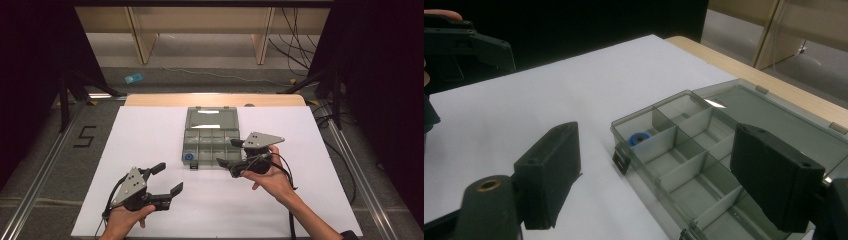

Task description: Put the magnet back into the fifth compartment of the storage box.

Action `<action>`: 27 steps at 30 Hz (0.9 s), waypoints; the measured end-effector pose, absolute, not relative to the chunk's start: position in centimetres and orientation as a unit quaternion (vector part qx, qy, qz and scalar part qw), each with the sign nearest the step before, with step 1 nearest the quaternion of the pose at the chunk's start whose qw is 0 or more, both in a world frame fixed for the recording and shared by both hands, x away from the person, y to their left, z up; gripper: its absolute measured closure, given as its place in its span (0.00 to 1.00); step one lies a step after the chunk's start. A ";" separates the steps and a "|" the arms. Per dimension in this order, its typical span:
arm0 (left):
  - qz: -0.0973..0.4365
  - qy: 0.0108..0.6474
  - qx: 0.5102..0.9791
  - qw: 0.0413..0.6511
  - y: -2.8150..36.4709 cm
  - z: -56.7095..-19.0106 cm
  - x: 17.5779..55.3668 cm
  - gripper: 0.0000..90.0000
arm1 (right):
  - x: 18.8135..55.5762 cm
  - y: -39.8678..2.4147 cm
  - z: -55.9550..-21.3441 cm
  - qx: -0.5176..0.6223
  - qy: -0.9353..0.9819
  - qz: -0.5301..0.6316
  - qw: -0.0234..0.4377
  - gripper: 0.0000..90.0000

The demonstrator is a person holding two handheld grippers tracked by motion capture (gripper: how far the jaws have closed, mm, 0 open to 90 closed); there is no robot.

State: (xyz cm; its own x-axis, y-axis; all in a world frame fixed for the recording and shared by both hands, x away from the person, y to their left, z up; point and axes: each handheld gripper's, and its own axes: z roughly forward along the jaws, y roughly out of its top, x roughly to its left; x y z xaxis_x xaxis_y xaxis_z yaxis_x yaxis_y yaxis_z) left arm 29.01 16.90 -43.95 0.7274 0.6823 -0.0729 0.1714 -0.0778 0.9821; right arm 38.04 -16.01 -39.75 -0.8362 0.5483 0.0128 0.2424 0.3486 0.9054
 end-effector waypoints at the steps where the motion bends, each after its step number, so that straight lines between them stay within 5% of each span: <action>1: 0.210 0.304 0.703 0.607 16.9 -44.0 29.0 0.18 | 37.9 -16.0 -39.7 0.247 0.808 0.515 0.146 0.24; 27: 0.210 0.304 0.704 0.607 16.9 -44.0 29.0 0.18 | 36.0 -18.1 -40.2 0.264 0.781 0.544 0.157 0.19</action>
